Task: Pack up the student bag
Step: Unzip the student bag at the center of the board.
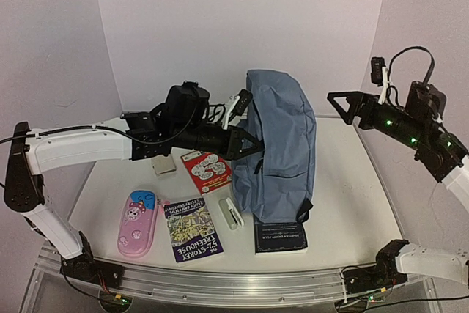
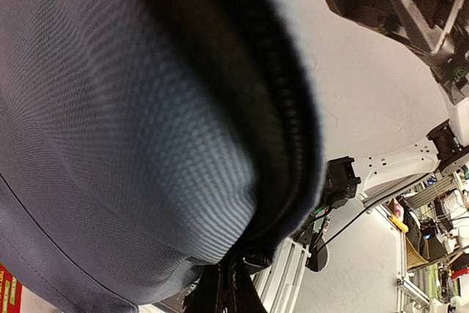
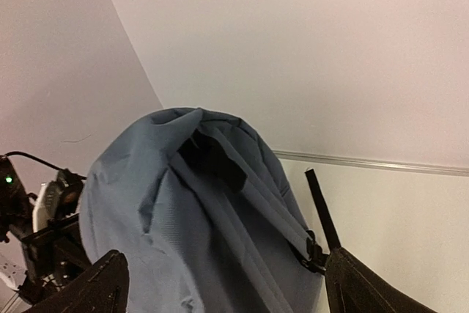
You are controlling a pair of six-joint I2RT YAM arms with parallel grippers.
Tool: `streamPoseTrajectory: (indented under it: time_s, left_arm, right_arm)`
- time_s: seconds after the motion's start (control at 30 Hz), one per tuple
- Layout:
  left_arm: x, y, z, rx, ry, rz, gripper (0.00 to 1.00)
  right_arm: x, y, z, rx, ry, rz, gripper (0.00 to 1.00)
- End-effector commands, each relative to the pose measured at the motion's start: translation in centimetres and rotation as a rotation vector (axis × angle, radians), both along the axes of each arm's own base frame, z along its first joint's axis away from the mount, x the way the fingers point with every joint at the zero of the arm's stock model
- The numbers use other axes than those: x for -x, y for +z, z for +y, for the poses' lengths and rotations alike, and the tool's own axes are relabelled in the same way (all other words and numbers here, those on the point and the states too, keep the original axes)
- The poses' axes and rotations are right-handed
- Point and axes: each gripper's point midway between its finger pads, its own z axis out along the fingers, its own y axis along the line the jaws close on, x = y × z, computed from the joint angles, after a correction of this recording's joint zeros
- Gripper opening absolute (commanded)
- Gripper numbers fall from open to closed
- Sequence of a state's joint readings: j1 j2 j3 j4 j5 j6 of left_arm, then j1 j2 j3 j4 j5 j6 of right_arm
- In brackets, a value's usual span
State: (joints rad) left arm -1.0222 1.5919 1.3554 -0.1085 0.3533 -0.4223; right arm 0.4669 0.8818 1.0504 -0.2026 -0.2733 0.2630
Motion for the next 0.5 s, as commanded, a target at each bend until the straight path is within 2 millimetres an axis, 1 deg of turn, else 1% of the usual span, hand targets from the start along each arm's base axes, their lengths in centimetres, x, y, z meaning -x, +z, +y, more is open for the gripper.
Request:
streamPoseTrajectory:
  time_s: [0.0,0.13,0.3,0.4,0.47]
  left_arm:
    - [-1.0,0.9,-0.8,0.000,0.039,0.016,0.00]
    - [-1.3,0.3,-1.4,-0.021,0.038,0.039,0.00]
    - [-2.0,0.0,-1.6,-0.026,0.051,0.065,0.00]
    - [-2.3,0.0,-1.6,-0.025,0.051,0.075,0.00]
    - [-2.3,0.1,-1.6,-0.021,0.049,0.080,0.00]
  right_arm:
    - [2.0,0.4,2.7,-0.034,0.127,0.017,0.89]
    - [2.9,-0.6,5.5,-0.001,0.183,0.039,0.86]
    - [5.1,-0.6,8.5,0.009,0.218,0.024,0.85]
    - [5.9,-1.6,9.7,0.046,0.188,0.023,0.84]
    - [6.1,-3.0,10.3,0.080,0.145,0.025,0.83]
